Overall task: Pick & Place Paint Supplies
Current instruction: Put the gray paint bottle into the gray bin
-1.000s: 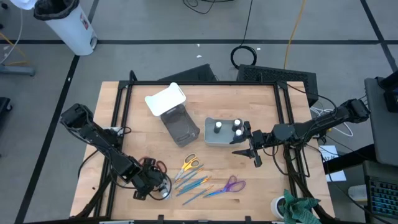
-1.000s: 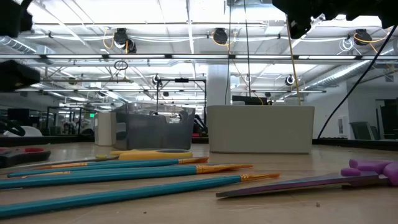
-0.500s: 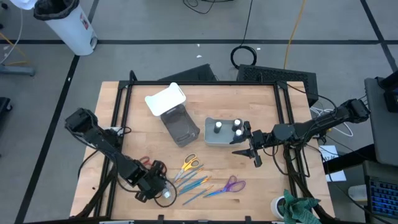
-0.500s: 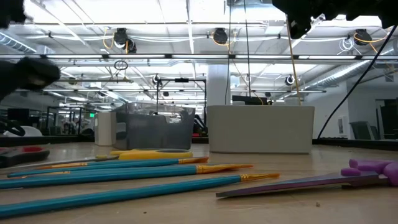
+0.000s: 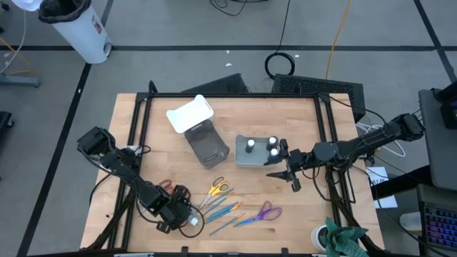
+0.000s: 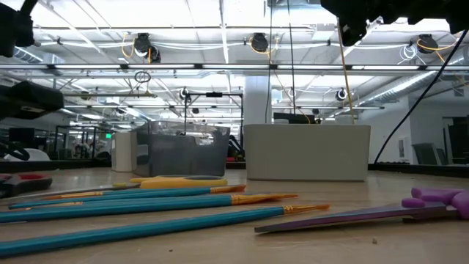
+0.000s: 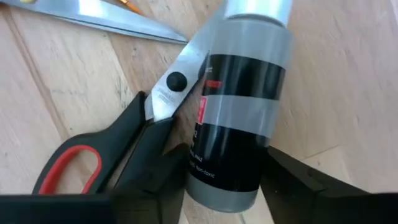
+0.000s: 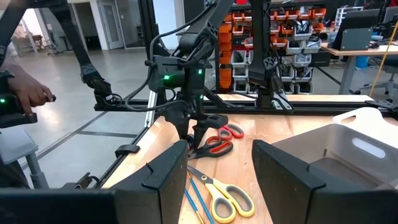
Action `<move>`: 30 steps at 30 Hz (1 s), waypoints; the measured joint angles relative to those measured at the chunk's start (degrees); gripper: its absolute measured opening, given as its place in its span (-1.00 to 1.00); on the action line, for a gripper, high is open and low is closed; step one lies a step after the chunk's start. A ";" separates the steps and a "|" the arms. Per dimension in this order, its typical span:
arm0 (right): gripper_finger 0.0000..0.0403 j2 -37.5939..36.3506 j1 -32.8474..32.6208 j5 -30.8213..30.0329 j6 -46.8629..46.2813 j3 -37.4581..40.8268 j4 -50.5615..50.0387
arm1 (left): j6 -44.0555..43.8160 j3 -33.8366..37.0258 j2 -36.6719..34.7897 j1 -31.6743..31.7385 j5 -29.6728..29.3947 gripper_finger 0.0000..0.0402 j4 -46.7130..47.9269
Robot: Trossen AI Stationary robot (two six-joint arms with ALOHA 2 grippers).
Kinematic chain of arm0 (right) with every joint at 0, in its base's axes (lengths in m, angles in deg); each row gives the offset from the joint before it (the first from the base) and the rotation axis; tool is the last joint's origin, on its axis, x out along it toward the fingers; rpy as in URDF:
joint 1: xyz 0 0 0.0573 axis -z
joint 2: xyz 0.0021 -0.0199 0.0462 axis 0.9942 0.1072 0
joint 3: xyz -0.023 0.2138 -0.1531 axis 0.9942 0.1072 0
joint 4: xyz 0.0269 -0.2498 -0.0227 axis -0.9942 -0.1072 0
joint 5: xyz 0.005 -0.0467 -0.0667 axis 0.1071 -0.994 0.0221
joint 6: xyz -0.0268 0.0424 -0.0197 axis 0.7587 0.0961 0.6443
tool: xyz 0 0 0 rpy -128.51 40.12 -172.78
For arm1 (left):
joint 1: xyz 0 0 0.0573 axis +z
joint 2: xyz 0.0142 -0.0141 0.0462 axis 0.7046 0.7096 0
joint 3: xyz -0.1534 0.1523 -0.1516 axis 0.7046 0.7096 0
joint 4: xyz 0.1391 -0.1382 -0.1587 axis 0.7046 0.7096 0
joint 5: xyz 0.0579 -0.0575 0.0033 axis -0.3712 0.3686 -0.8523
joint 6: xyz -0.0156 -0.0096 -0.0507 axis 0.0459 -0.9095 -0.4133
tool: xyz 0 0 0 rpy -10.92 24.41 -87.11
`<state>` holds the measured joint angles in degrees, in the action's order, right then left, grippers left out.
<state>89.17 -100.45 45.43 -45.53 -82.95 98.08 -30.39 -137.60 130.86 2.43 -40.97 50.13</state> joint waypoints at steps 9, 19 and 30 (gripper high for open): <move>-0.15 0.00 0.00 0.00 -1.07 0.00 0.07 | -8.72 0.13 -5.81 1.36 3.69 -0.38 0.24; -0.15 0.00 0.00 0.00 -1.06 0.00 0.18 | -16.57 0.07 -16.71 5.67 -19.62 -0.35 -7.34; -0.15 0.02 0.00 -0.03 -1.05 0.00 0.16 | 17.44 0.00 -6.47 19.99 -21.95 -0.38 -50.76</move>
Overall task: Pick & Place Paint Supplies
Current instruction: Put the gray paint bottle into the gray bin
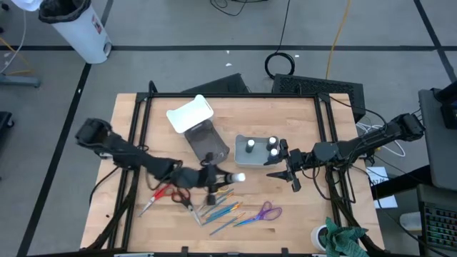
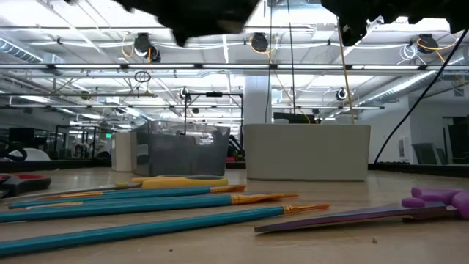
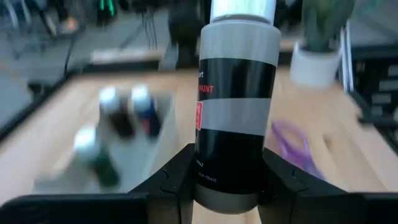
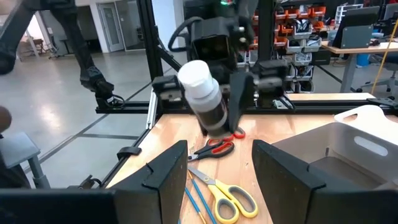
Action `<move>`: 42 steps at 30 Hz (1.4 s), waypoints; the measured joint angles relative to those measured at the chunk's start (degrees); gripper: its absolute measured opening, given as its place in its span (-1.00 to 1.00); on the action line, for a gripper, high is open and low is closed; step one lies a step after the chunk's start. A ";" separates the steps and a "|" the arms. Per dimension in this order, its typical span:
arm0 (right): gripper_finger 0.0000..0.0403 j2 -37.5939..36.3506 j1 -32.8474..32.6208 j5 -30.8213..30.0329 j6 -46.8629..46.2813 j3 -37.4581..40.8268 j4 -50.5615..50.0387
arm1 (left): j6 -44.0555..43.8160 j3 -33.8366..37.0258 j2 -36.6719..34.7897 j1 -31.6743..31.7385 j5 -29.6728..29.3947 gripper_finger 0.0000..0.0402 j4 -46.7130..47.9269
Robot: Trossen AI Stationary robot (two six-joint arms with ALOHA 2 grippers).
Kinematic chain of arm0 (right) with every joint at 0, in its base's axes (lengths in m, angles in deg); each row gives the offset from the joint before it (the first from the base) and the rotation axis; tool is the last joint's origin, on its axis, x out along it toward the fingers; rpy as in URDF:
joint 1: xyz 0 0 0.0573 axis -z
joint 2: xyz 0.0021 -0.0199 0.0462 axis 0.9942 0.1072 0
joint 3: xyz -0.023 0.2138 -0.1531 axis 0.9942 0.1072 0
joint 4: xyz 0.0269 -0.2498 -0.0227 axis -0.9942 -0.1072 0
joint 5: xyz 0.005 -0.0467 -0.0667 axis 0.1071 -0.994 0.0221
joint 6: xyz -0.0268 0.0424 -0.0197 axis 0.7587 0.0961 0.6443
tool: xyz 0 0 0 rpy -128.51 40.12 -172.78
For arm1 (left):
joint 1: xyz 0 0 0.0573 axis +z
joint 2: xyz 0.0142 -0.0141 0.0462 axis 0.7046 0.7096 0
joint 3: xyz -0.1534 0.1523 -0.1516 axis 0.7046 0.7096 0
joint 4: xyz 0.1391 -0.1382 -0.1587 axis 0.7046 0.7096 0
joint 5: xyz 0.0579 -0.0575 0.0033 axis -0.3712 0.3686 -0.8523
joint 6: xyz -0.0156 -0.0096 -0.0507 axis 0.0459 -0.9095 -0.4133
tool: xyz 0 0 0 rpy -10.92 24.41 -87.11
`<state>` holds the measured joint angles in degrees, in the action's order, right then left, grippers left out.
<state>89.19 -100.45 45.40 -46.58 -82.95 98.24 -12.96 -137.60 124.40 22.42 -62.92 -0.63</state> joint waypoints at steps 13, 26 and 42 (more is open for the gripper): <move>-0.15 -0.02 0.00 0.00 2.35 0.00 -2.42 | 4.48 0.09 13.07 16.78 25.71 -0.38 -30.54; -0.15 -0.02 0.02 -0.25 3.02 0.00 -5.81 | -0.53 7.69 4.35 27.27 43.48 -0.38 -33.53; 0.04 21.26 1.59 -4.59 5.28 -15.96 8.23 | 3.36 17.48 3.29 16.49 27.39 -0.38 -46.39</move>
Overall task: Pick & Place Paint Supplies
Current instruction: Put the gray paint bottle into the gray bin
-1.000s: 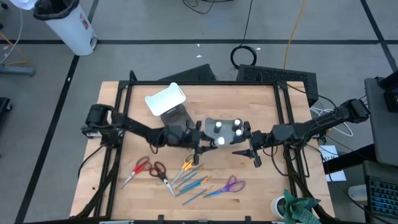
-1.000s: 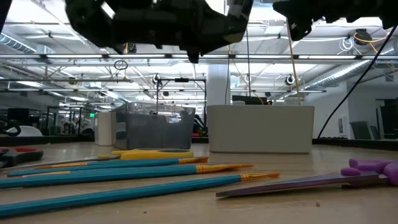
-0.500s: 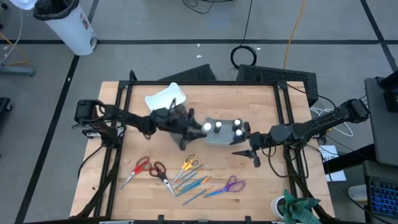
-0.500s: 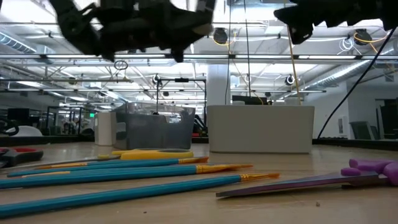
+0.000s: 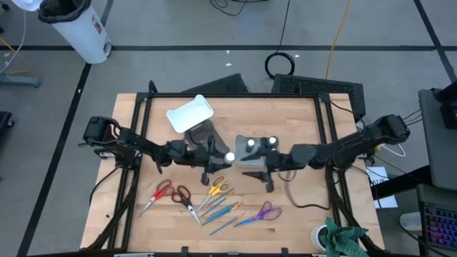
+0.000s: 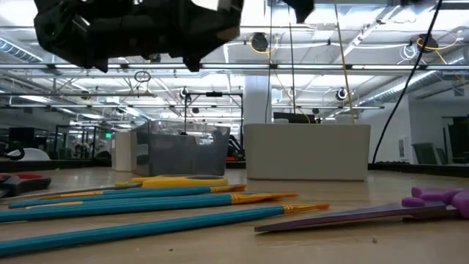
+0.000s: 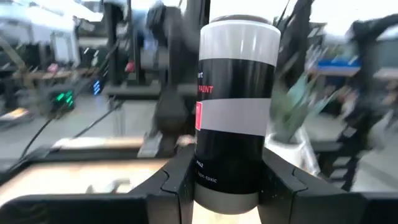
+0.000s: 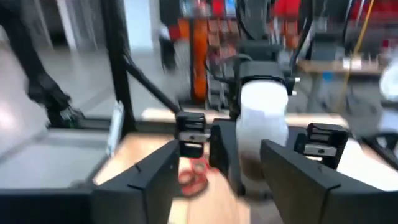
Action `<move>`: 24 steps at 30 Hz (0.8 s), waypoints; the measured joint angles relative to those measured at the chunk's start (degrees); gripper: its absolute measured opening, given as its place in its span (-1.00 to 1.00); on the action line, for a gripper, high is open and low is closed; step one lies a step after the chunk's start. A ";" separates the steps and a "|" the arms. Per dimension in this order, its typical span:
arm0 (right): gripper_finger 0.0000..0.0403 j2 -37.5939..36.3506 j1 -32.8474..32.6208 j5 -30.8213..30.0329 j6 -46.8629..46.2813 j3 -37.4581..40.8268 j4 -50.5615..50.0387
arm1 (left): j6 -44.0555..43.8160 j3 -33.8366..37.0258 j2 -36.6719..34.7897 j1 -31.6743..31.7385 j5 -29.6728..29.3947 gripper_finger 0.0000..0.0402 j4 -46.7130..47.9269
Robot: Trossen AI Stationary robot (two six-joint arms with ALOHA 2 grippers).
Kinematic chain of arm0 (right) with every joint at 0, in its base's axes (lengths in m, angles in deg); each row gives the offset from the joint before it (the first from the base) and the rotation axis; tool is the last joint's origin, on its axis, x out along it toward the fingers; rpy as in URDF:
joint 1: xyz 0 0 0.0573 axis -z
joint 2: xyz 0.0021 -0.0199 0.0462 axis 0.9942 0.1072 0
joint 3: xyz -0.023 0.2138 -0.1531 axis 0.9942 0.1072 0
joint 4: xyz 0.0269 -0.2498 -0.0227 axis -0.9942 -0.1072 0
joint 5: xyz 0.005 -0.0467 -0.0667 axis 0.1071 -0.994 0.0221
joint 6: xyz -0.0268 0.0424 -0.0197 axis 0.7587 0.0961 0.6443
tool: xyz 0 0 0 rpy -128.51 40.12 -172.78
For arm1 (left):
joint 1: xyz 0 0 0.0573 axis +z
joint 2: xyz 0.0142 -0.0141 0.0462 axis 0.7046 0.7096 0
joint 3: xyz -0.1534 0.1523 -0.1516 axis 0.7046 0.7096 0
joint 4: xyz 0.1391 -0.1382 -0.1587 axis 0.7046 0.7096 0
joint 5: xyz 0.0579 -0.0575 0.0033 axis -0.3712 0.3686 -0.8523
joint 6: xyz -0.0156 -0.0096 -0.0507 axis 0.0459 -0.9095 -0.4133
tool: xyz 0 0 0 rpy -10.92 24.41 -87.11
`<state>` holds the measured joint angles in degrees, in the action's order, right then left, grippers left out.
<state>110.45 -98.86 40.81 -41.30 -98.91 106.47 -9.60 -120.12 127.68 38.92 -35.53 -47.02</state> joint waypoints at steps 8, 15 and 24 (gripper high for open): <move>0.33 4.61 2.30 -4.40 -4.24 -27.64 -41.95 | 3.10 -3.75 -0.09 -1.20 -5.50 -0.40 8.73; 0.31 8.17 2.45 -4.52 -2.75 -39.90 -55.54 | 2.94 -3.64 -0.03 -1.18 -8.20 -0.40 11.28; 0.28 13.56 5.71 -4.30 -7.21 -50.03 -73.51 | 2.43 -3.63 0.02 -1.23 -9.33 -0.40 11.47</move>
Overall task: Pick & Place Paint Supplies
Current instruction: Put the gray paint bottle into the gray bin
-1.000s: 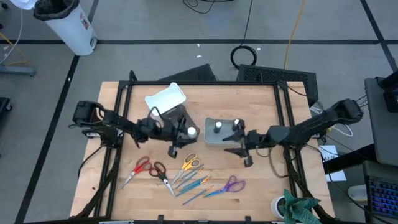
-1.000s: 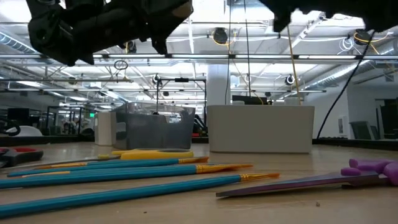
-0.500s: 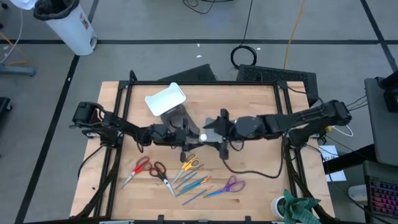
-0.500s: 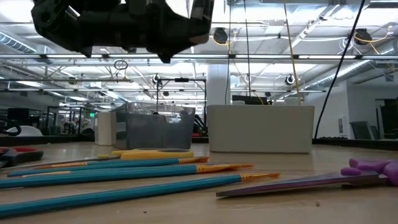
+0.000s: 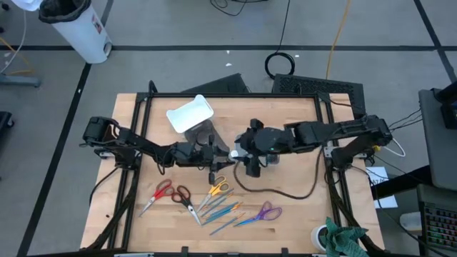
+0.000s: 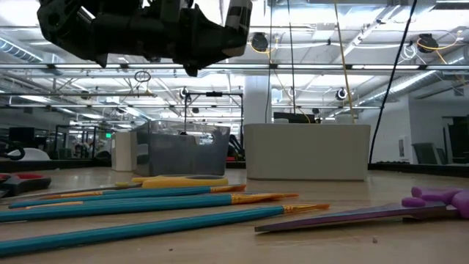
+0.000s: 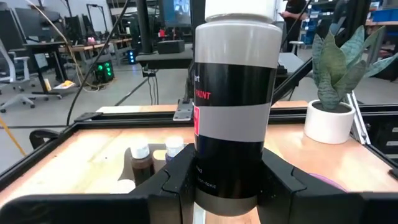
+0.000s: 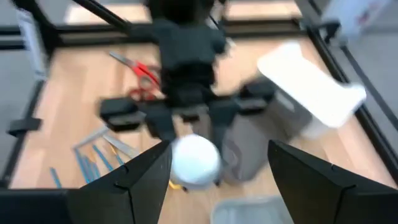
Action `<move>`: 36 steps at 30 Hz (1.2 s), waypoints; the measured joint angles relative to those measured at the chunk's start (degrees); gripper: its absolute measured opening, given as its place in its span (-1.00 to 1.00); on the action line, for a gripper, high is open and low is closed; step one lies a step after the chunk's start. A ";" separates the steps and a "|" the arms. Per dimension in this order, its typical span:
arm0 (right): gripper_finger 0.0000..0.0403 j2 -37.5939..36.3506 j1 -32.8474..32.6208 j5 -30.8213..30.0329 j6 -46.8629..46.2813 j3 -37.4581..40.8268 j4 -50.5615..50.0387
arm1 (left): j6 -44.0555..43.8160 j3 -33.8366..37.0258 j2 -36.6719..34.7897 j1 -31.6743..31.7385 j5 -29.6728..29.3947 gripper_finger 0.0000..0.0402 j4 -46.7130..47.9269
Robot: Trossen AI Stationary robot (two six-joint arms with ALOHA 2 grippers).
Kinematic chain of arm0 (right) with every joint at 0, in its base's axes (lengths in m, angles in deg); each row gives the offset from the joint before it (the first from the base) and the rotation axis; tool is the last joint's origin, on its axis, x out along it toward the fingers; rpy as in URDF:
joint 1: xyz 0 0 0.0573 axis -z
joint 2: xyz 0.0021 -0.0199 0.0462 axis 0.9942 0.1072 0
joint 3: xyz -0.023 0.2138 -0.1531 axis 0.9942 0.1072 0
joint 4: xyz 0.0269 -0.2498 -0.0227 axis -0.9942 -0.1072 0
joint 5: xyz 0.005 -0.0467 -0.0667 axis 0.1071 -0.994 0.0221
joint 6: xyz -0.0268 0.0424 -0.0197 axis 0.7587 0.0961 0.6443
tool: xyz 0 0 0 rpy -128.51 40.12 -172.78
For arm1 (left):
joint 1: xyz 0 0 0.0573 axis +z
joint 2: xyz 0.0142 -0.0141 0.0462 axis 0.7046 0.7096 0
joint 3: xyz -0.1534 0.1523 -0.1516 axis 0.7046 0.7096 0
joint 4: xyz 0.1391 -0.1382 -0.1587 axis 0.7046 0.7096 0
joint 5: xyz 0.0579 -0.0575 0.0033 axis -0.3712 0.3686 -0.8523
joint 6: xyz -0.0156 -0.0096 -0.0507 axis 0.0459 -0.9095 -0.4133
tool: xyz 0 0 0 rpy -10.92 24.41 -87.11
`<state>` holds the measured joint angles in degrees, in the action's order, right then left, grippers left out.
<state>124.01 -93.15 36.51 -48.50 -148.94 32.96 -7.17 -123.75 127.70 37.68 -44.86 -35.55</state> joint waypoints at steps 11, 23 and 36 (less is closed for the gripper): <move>0.22 1.60 0.24 1.58 -1.48 -0.13 -1.95 | -0.02 0.02 0.00 0.00 -1.99 -0.40 2.07; 0.15 1.60 -0.35 2.90 -0.33 5.97 4.55 | -0.28 0.00 -0.02 0.05 -2.19 -0.40 2.72; -0.16 1.27 -0.39 2.87 -0.18 6.03 5.22 | -0.31 -0.02 -0.02 -0.02 -1.99 -0.40 2.69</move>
<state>125.27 -93.54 39.37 -48.69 -142.91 38.18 -7.48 -123.77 127.68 37.66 -46.85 -32.86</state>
